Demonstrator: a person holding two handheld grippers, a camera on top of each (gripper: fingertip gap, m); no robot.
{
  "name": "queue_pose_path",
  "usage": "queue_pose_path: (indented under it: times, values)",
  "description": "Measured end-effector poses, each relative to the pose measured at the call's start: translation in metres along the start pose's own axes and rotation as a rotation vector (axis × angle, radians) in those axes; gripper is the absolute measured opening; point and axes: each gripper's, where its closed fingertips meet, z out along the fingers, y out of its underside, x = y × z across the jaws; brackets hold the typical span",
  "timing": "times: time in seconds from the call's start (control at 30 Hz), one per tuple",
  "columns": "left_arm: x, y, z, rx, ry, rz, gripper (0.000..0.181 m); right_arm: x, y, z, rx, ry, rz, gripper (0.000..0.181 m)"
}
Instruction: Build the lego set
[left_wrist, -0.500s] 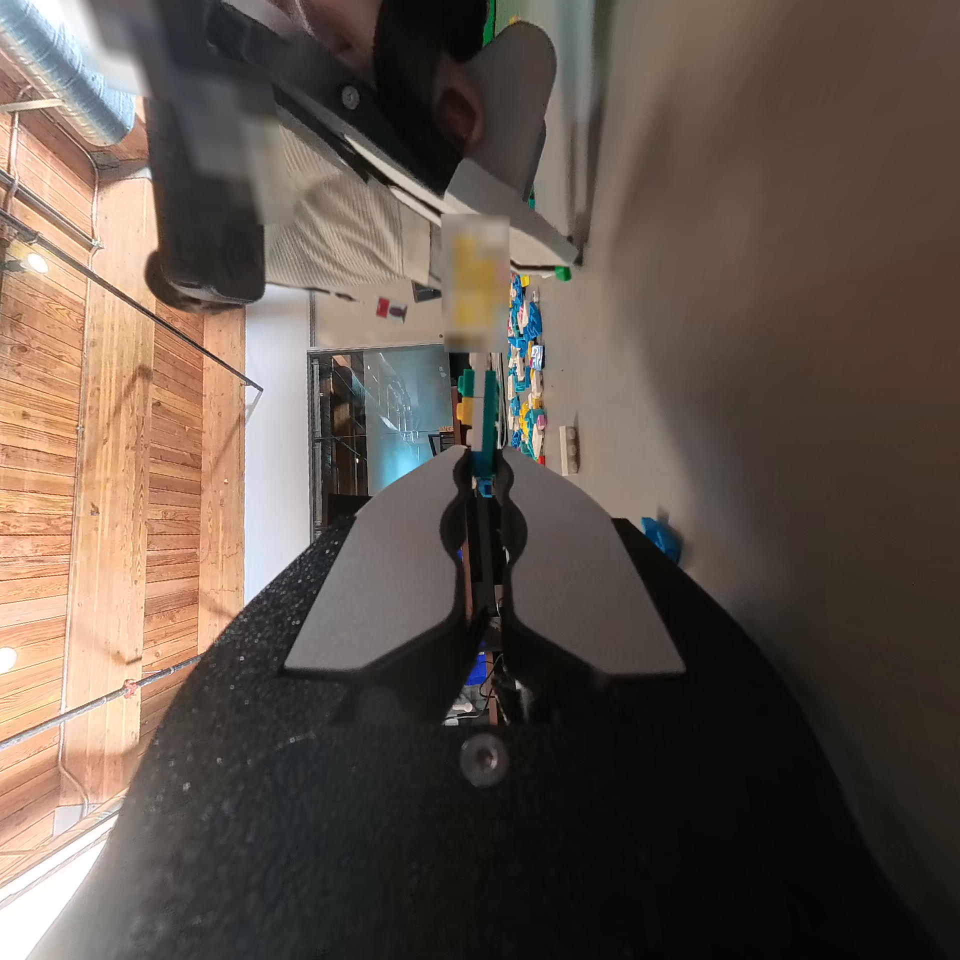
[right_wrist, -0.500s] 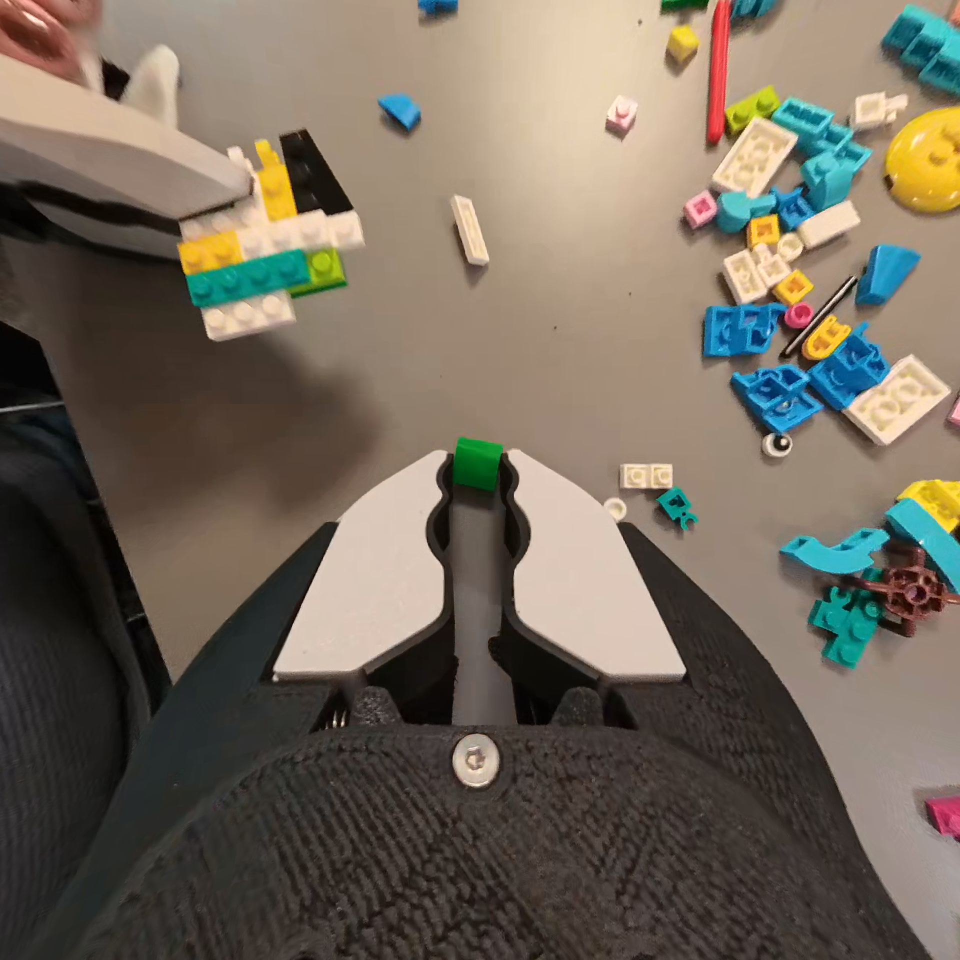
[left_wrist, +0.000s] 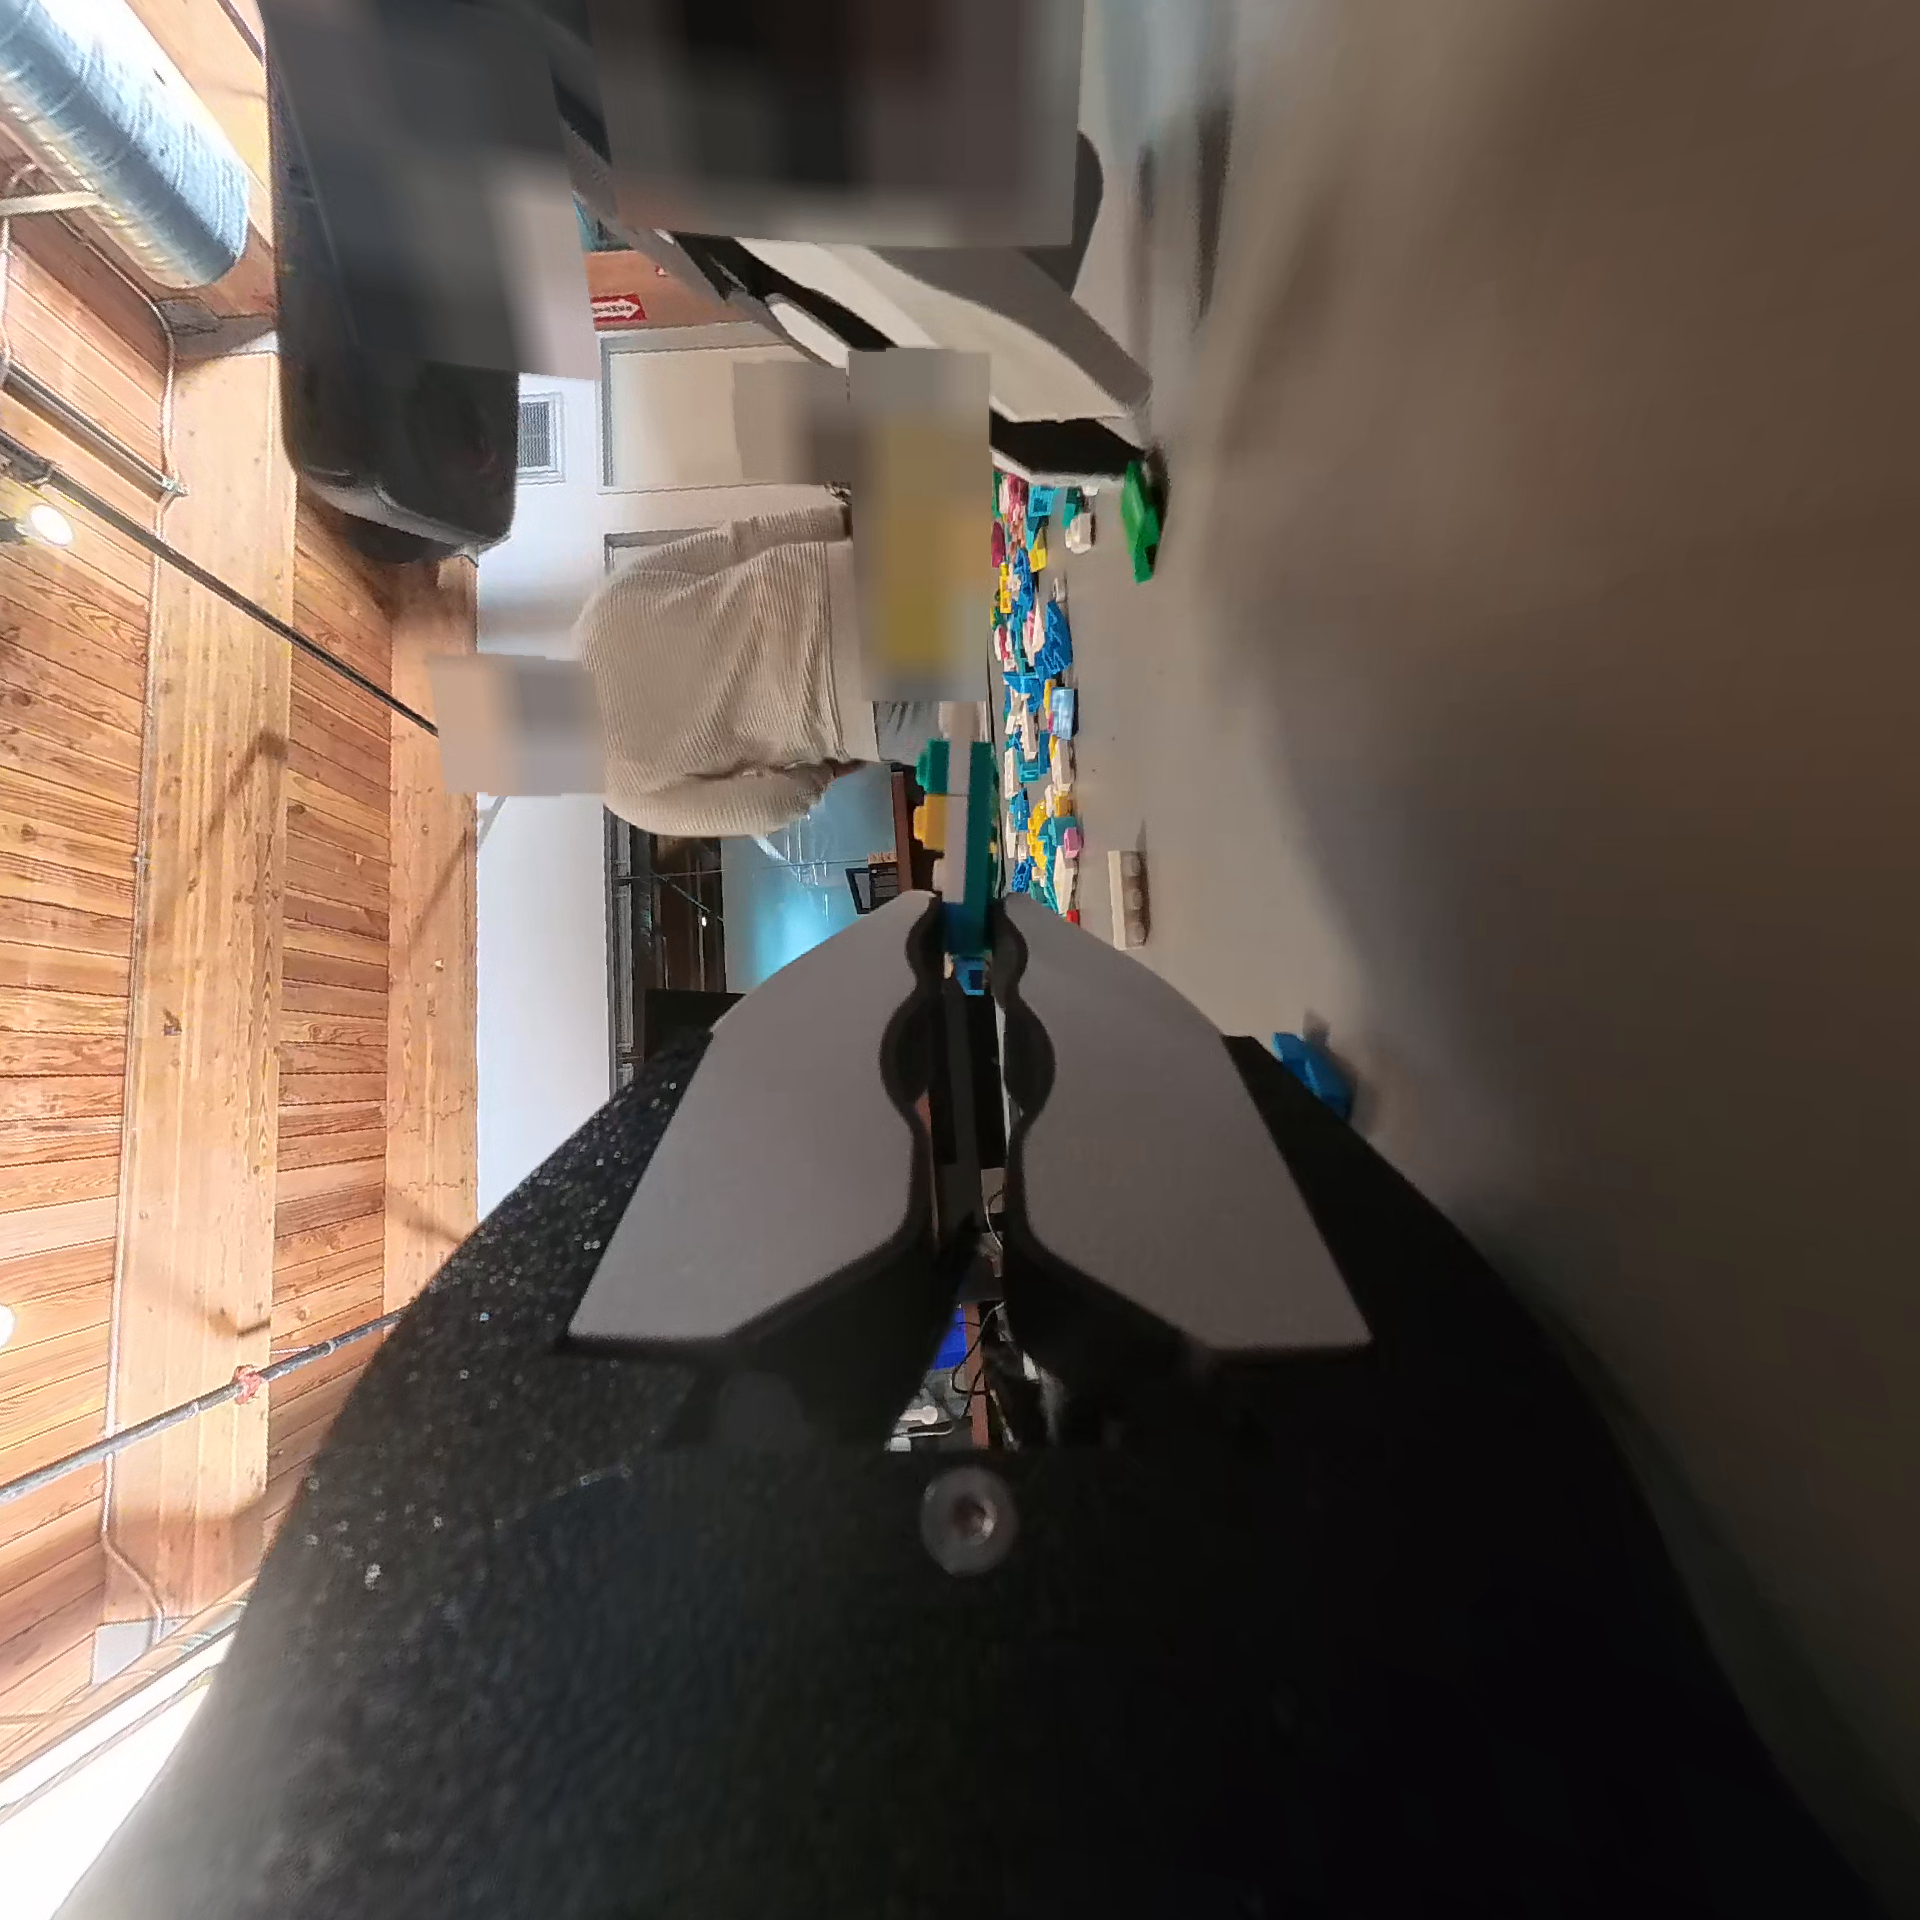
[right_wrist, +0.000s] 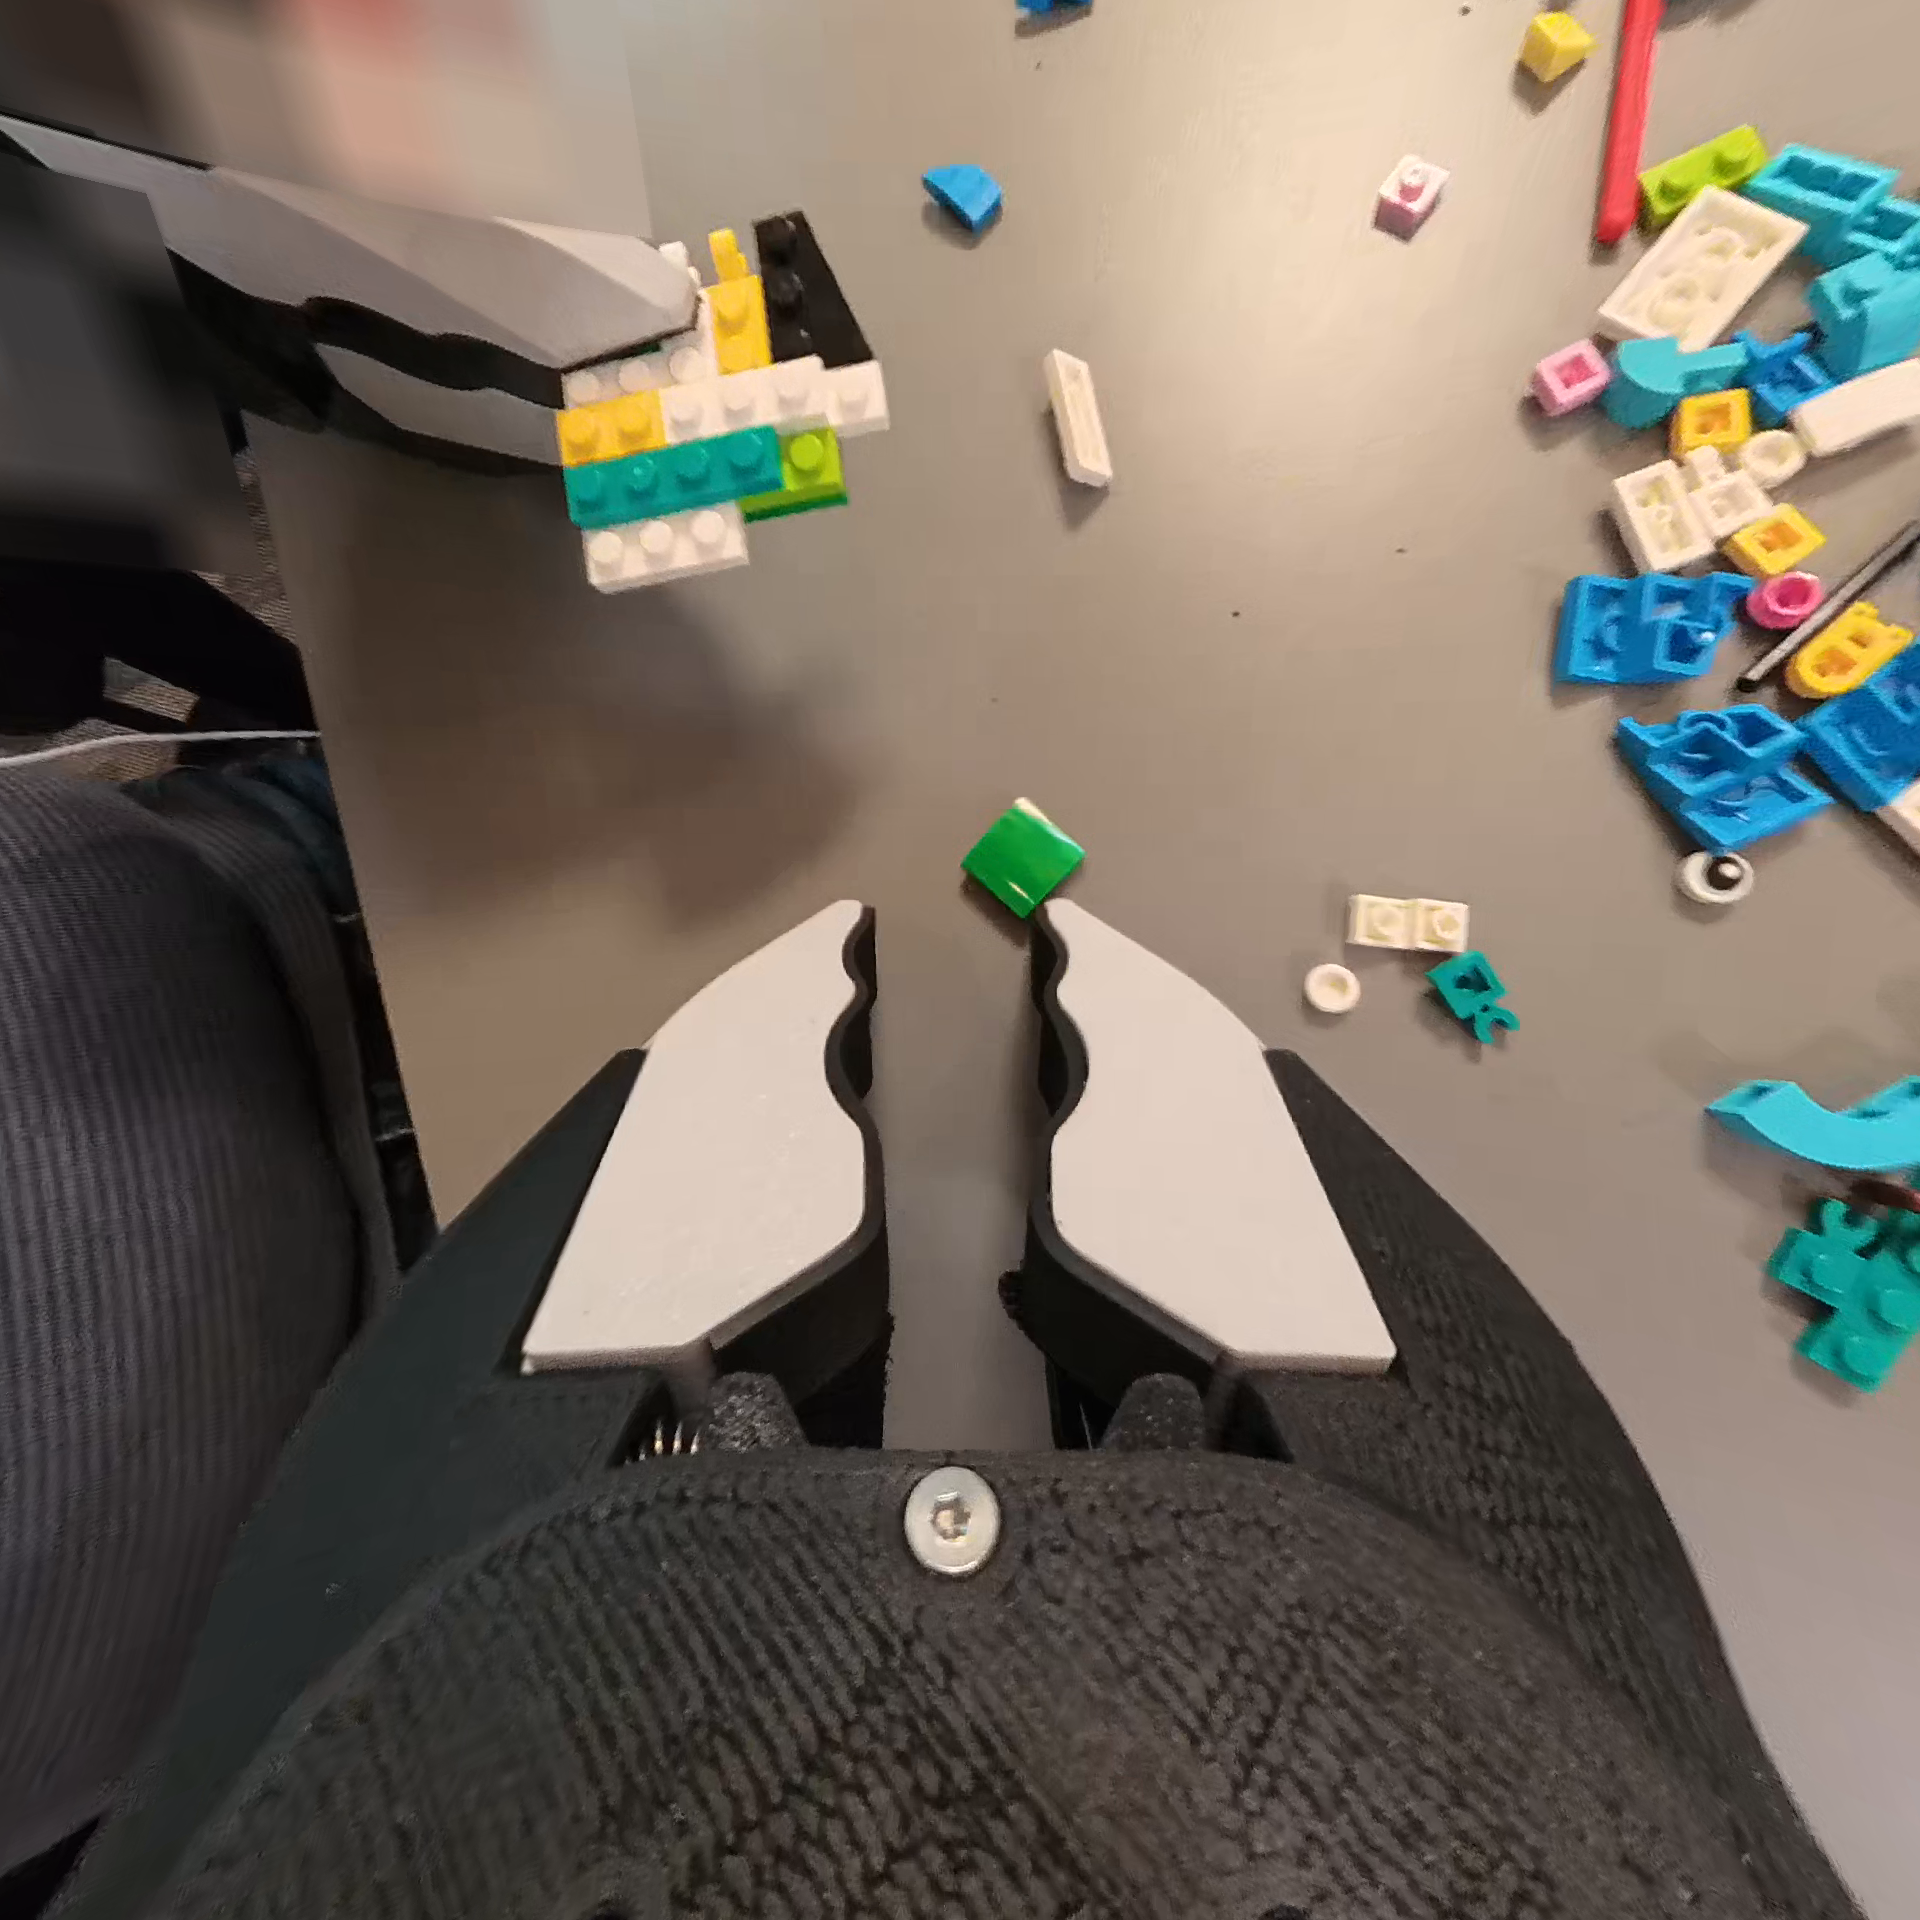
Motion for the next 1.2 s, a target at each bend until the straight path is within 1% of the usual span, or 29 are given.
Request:
queue_pose_path:
  times: [0.13, 0.17, 0.37, 0.53, 0.83, 0.97, 1.03, 1.1, 1.13, 1.2]
  values:
    - [0.001, 0.0, 0.0, 0.0, 0.003, 0.0, 0.007, -0.02, -0.003, 0.007, 0.02, -0.088, 0.0, 0.028]
    - [0.001, 0.0, 0.0, 0.0, 0.003, 0.001, 0.007, -0.021, -0.003, 0.007, 0.021, -0.089, -0.006, 0.028]
    - [0.002, 0.0, 0.001, -0.001, 0.008, 0.004, 0.007, -0.009, -0.007, -0.004, 0.06, -0.02, 0.005, 0.026]
    - [0.002, 0.0, 0.001, -0.003, 0.008, 0.01, 0.007, -0.015, -0.003, 0.003, 0.031, -0.016, -0.024, 0.025]
    - [0.002, -0.001, 0.001, -0.002, 0.009, 0.018, 0.007, -0.008, -0.004, 0.007, -0.006, 0.014, -0.072, 0.026]
    - [0.003, -0.001, 0.001, -0.002, 0.01, 0.021, 0.007, -0.001, -0.011, 0.01, 0.003, -0.021, -0.147, 0.028]
    - [0.003, -0.001, 0.001, -0.005, 0.011, 0.021, 0.007, 0.002, -0.015, 0.009, 0.0, -0.025, -0.145, 0.03]
    - [0.002, 0.0, 0.001, -0.006, 0.009, 0.02, 0.007, 0.003, -0.021, 0.005, 0.016, 0.014, -0.127, 0.031]
    - [0.002, 0.0, 0.001, -0.007, 0.01, 0.018, 0.007, 0.004, -0.024, 0.003, 0.037, 0.057, -0.109, 0.031]
    - [0.002, 0.0, 0.001, -0.006, 0.01, 0.019, 0.007, 0.012, -0.029, -0.001, 0.097, 0.193, -0.019, 0.03]
